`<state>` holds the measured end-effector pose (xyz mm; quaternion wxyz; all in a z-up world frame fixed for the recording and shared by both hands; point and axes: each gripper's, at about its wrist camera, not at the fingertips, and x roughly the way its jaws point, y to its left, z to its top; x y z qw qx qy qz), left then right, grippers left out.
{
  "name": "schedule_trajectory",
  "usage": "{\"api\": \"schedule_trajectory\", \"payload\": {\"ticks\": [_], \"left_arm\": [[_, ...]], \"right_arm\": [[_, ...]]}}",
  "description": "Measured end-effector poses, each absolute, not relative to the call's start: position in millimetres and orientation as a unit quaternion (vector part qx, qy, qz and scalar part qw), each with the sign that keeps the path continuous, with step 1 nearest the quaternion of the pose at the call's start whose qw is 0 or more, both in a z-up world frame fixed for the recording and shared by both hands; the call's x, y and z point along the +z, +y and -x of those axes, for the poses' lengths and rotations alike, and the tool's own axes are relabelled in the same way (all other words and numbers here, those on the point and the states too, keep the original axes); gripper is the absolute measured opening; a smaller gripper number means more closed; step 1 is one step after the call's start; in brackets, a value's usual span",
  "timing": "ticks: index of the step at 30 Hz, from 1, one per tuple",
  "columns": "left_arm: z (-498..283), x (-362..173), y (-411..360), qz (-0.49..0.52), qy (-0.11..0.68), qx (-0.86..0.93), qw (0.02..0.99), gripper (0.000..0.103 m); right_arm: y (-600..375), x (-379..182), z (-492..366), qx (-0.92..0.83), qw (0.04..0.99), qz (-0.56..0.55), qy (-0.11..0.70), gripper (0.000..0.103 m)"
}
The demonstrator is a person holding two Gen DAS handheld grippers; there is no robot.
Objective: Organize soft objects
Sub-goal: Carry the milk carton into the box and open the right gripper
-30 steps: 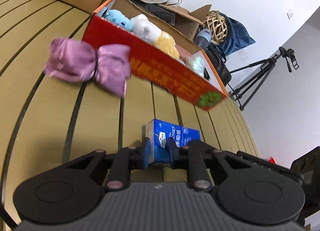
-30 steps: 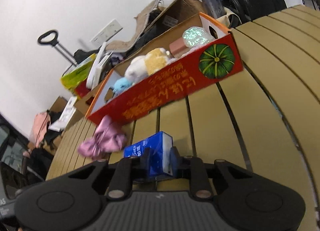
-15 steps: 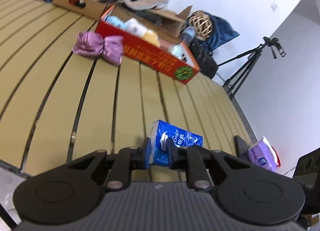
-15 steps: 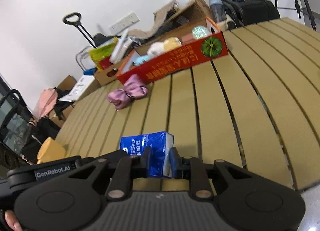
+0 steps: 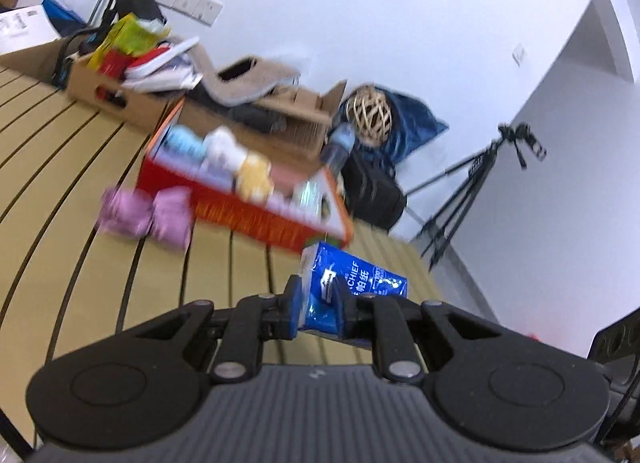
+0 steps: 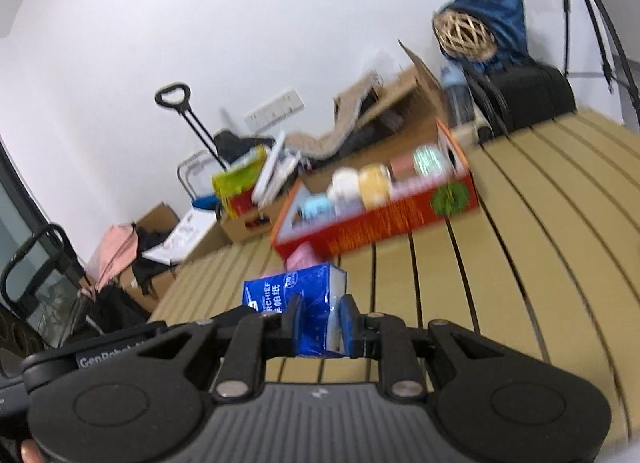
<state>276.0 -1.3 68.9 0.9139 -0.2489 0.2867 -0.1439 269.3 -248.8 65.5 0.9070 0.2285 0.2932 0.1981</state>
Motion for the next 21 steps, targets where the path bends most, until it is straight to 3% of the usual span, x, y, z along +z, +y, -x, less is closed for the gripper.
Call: {"api": "schedule_trajectory", "payload": {"ticks": [6, 11, 17, 21], "left_arm": [[-409, 79, 11, 0.274, 0.290, -0.141, 0.906, 0.016], [-503, 35, 19, 0.286, 0.337, -0.115, 0.889, 0.016], [-552, -27, 17, 0.237, 0.404, -0.072, 0.880, 0.014], [-558, -26, 6, 0.172, 0.409, -0.072, 0.893, 0.015]], "right_arm": [[-235, 89, -397, 0.188, 0.913, -0.220, 0.289, 0.018], [-217, 63, -501, 0.161, 0.903, -0.202, 0.344, 0.018], [-199, -8, -573, 0.139, 0.859, -0.203, 0.449, 0.019], [-191, -18, -590, 0.133, 0.852, -0.197, 0.468, 0.019]]}}
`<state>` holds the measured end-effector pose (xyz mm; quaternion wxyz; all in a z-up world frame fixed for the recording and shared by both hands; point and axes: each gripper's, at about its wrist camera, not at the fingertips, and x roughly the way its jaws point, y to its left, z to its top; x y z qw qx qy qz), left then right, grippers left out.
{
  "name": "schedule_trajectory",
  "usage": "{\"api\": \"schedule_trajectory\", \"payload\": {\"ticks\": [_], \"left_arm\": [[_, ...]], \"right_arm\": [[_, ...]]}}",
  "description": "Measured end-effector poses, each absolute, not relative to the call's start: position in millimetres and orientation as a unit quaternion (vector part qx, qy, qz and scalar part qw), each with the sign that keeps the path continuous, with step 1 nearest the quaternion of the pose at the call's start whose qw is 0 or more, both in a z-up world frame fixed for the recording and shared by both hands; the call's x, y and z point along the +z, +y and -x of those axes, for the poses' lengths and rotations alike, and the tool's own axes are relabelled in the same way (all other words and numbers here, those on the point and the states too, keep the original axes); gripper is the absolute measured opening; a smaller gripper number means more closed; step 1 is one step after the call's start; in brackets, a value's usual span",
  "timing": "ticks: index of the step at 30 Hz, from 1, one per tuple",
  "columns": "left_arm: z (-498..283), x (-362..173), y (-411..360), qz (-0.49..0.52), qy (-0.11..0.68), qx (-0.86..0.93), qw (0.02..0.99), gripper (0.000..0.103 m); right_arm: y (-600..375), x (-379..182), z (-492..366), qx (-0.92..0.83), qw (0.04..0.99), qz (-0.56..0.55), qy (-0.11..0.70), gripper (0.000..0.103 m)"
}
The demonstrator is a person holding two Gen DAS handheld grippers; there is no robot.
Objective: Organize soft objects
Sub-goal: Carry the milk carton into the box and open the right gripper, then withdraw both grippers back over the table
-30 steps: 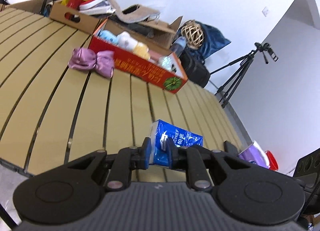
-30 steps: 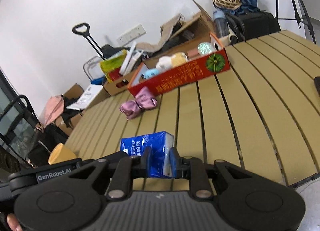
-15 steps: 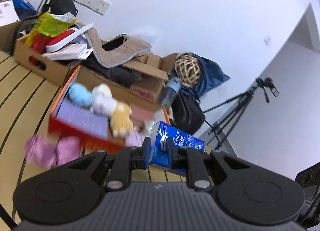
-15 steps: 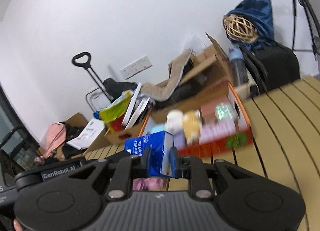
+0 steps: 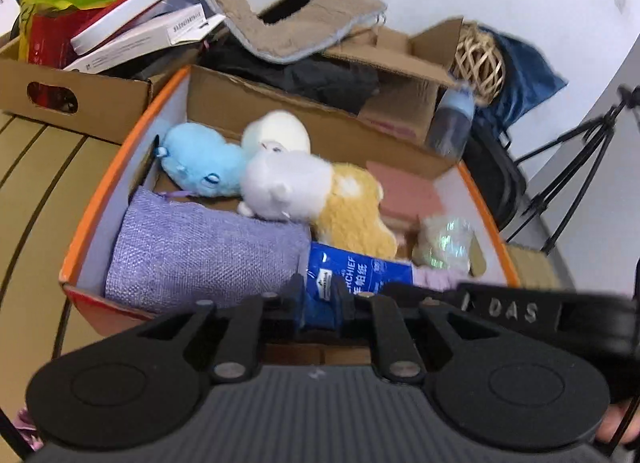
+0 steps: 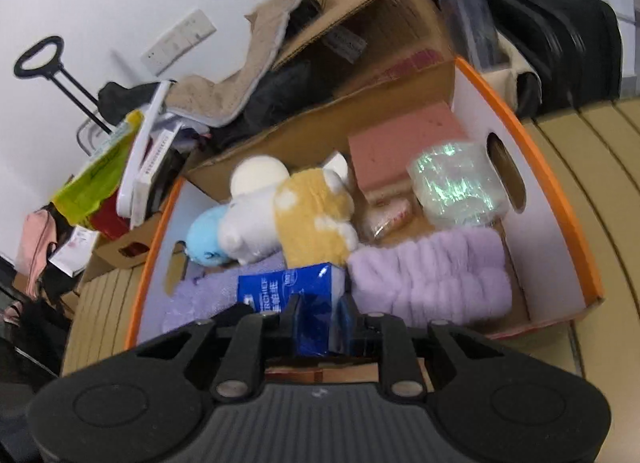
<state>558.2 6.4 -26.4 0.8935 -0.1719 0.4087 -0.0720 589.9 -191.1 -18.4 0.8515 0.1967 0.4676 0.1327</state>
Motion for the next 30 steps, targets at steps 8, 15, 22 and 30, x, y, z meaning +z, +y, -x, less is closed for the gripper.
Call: {"api": "schedule_trajectory", "payload": {"ticks": [8, 15, 22, 30], "left_arm": [[-566, -19, -4, 0.143, 0.457, -0.071, 0.875, 0.016], [-538, 33, 7, 0.103, 0.412, -0.073, 0.902, 0.021], [-472, 127, 27, 0.071, 0.346, -0.066, 0.933, 0.036], [-367, 174, 29, 0.045, 0.295, -0.058, 0.953, 0.045]], "right_arm": [[-196, -18, -592, 0.127, 0.828, -0.198, 0.510, 0.021], [-204, 25, -570, 0.128, 0.855, -0.170, 0.472, 0.025], [-227, 119, -507, 0.126, 0.897, -0.127, 0.404, 0.028], [-245, 188, -410, 0.133, 0.922, -0.098, 0.351, 0.042]]}}
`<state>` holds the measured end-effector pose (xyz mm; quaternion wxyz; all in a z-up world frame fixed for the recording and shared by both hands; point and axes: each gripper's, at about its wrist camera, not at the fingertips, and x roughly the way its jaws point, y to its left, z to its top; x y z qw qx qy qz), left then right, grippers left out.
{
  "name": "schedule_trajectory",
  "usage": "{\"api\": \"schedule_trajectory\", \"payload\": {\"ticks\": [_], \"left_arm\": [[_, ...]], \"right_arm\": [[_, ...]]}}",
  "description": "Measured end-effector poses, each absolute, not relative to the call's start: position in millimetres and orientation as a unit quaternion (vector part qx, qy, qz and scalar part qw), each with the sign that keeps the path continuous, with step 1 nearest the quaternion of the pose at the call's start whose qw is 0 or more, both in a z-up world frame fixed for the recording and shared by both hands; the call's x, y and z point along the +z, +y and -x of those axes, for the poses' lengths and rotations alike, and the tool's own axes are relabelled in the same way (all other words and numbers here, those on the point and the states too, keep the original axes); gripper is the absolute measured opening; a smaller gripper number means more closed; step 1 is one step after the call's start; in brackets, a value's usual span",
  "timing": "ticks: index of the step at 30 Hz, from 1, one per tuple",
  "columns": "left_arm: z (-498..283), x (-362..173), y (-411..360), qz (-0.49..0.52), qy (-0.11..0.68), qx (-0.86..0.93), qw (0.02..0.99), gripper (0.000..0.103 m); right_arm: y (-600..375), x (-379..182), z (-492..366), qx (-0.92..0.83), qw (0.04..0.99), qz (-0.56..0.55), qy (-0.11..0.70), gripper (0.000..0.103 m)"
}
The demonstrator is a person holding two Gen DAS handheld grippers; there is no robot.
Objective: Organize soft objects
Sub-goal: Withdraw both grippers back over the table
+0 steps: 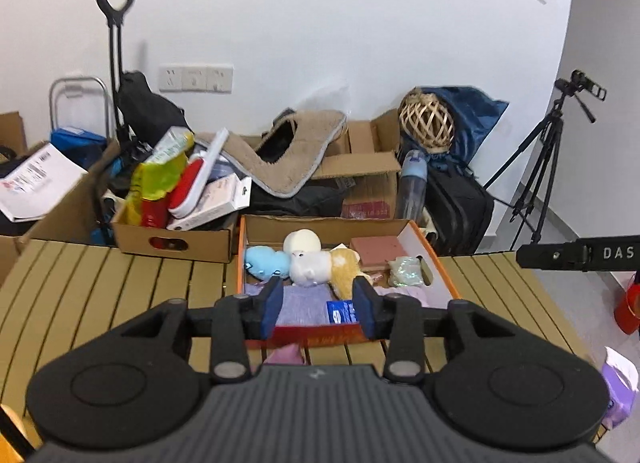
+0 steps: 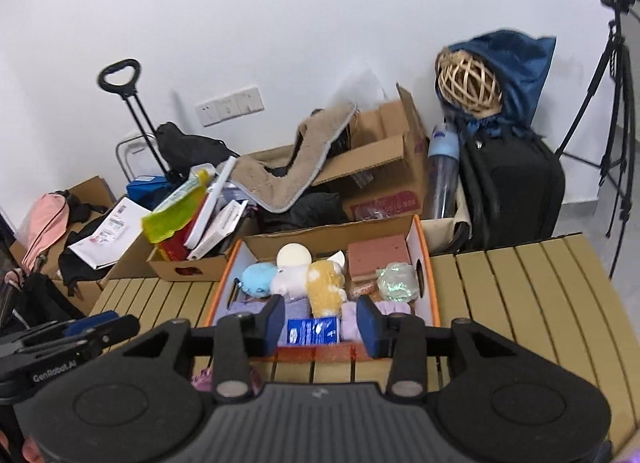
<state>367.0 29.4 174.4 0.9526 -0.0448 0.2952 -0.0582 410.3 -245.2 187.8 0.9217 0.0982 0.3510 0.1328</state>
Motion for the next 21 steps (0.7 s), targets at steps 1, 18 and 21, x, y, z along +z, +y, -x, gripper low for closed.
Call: {"api": "schedule_trajectory", "payload": {"ticks": [1, 18, 21], "left_arm": [[-350, 177, 28, 0.041, 0.283, -0.052, 0.957, 0.048], [-60, 100, 33, 0.026, 0.103, 0.029, 0.994, 0.097], [-24, 84, 35, 0.027, 0.099, 0.030, 0.994, 0.098]], "right_arm": [[-245, 189, -398, 0.135, 0.923, -0.096, 0.347, 0.043], [-239, 80, -91, 0.124, 0.984, -0.006, 0.129, 0.084], [-239, 58, -51, 0.115, 0.985, -0.025, 0.124, 0.089]]}}
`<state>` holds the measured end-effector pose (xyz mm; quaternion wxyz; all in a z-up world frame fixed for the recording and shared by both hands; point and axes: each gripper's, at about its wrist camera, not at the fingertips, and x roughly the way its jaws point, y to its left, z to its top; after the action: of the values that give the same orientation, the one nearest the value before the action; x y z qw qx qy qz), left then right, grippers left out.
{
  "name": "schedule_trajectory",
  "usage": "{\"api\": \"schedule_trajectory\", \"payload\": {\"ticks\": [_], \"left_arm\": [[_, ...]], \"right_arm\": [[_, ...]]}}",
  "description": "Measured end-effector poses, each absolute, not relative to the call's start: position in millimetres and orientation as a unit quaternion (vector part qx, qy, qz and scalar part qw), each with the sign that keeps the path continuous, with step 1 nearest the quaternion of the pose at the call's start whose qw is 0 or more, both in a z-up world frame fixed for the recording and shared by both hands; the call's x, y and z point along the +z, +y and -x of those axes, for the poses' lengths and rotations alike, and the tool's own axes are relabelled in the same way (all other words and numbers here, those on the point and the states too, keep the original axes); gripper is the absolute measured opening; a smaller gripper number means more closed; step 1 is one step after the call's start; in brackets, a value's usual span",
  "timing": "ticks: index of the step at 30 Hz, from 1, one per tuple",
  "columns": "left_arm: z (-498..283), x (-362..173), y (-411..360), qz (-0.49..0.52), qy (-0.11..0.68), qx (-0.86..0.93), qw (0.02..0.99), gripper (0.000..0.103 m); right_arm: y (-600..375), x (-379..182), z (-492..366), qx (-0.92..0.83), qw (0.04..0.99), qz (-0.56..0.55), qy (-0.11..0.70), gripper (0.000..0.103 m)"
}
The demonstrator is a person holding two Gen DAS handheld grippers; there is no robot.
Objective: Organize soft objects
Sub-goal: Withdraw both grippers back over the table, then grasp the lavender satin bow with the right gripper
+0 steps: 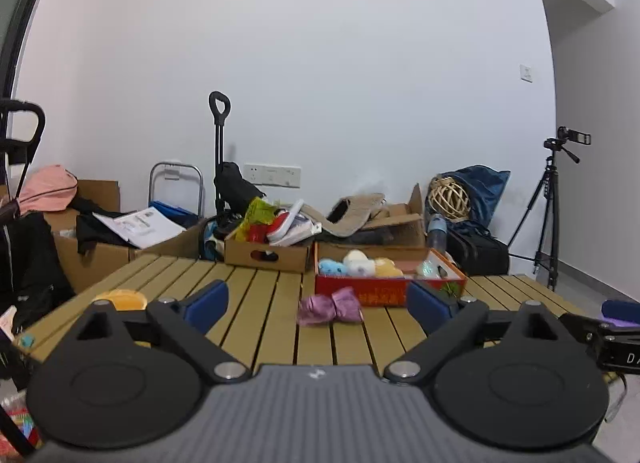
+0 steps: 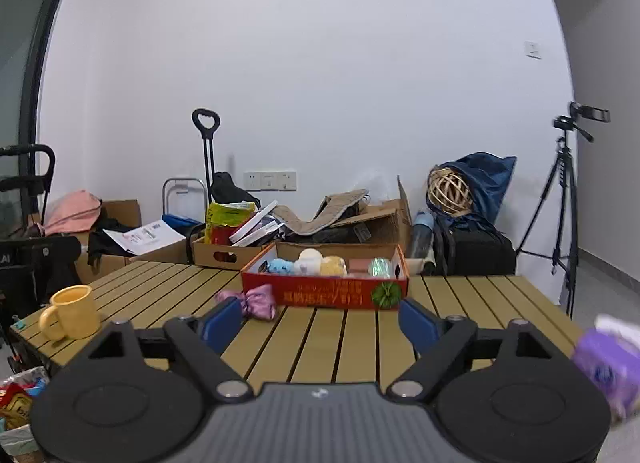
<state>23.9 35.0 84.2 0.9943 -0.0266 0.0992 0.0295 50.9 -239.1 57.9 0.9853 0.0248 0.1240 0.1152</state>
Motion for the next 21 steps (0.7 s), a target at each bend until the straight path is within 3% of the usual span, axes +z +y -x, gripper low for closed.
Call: {"api": "schedule_trajectory", "payload": {"ticks": [8, 21], "left_arm": [[-1, 68, 38, 0.013, 0.115, 0.029, 0.993, 0.098], [-54, 53, 41, 0.015, 0.157, 0.031, 0.987, 0.098]], "right_arm": [[-232, 42, -16, 0.113, 0.987, 0.005, 0.117, 0.089], [-219, 30, -66, 0.129, 0.979, 0.009, 0.155, 0.089]]}}
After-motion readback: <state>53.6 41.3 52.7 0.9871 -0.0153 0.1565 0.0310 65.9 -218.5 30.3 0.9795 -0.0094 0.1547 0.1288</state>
